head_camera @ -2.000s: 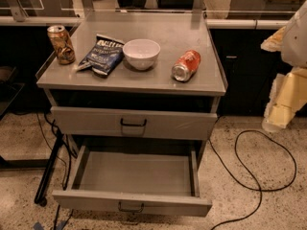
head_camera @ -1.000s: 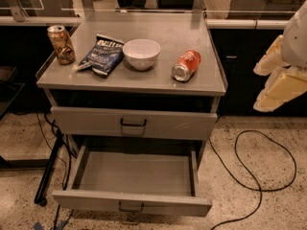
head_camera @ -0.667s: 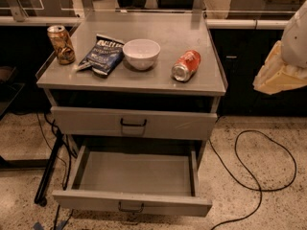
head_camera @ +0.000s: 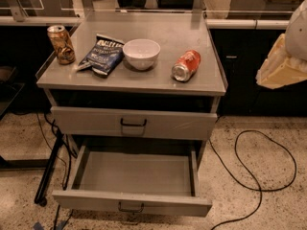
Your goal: Close middle drawer
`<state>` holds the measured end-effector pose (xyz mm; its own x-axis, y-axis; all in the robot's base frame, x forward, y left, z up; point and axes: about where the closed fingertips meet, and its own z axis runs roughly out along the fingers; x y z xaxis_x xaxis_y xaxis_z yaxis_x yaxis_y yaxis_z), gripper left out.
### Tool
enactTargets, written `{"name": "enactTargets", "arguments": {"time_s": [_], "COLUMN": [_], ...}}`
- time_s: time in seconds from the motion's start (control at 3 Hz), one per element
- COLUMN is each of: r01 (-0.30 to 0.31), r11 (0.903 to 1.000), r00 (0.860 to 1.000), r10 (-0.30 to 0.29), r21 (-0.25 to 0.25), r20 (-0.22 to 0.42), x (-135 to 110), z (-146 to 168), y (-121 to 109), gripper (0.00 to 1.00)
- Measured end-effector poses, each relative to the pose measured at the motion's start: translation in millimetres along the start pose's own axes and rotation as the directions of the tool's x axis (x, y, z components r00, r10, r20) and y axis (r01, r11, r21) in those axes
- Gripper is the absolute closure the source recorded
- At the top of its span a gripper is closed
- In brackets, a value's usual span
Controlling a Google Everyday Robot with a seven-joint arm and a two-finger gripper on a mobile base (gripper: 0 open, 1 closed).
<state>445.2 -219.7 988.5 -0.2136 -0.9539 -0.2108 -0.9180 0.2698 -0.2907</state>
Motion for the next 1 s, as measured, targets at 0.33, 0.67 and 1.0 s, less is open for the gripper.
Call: {"name": "enactTargets", "arguments": {"time_s": [0.33, 0.67, 1.0], "r01": [-0.009, -0.047, -0.084], "r11": [0.9997, 0.9984, 0.9892], "r00": [0.999, 0.996, 0.993], "r10": [0.010, 0.044, 0.073], "r21": [0.024, -0.032, -0.120], "r20": [-0.033, -0.073, -0.092], "x": [6, 20, 31], "z": [14, 64, 120], "y": [6, 29, 58], "gripper": [1.00, 1.00, 1.00]}}
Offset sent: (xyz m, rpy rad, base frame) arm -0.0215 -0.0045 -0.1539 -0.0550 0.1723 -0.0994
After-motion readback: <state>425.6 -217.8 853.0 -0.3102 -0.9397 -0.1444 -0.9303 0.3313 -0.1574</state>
